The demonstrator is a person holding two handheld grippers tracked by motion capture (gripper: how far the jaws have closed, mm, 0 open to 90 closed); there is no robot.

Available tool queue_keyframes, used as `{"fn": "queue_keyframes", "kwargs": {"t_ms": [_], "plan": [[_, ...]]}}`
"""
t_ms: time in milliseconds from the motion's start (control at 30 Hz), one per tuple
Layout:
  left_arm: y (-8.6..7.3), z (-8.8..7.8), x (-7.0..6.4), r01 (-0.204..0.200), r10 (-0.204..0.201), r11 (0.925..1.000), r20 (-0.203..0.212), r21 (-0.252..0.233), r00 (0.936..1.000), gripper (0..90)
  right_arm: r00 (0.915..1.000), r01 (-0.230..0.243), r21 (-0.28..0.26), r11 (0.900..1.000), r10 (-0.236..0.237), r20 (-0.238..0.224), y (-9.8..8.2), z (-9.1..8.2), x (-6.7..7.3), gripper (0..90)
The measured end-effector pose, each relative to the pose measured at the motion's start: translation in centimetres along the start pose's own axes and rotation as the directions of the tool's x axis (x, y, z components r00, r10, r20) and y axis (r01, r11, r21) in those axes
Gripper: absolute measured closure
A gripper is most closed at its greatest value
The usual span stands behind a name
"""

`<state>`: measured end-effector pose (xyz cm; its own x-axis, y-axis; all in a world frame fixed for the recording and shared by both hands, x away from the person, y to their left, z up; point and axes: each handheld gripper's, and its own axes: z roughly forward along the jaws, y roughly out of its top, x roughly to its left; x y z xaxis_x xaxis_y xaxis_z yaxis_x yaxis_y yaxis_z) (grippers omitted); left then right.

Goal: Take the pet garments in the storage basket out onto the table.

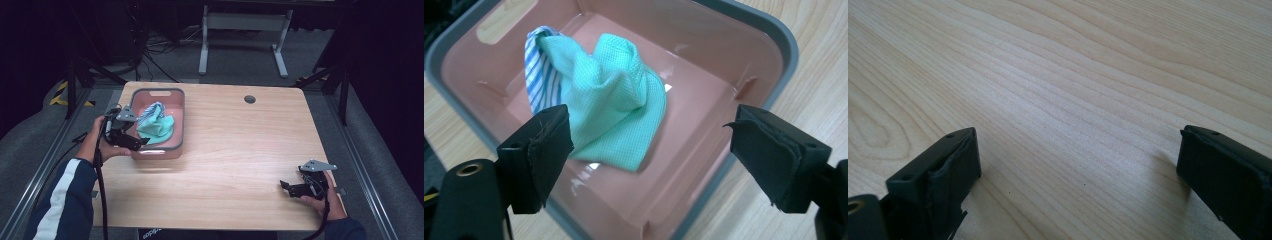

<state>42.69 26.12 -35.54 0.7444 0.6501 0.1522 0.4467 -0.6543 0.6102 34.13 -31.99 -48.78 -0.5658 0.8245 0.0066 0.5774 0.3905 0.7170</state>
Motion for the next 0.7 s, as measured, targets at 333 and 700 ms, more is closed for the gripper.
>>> {"fn": "queue_keyframes", "kwargs": {"t_ms": [333, 700], "plan": [[2.7, 3.2, 1.7, -0.053, 0.048, 0.9914, 0.044, 0.120, 0.9979, 19.6, 1.0000, 0.003, 0.000, 1.000, -0.003, -0.002, 0.0, 0.0, 0.0, 4.2], [4.0, 7.5, 2.5, -0.108, 0.090, 0.9538, 0.076, 0.280, 0.9930, 20.8, 1.0000, 0.003, -0.002, 1.000, -0.003, -0.002, 0.0, 0.0, 0.0, 4.2]]}}
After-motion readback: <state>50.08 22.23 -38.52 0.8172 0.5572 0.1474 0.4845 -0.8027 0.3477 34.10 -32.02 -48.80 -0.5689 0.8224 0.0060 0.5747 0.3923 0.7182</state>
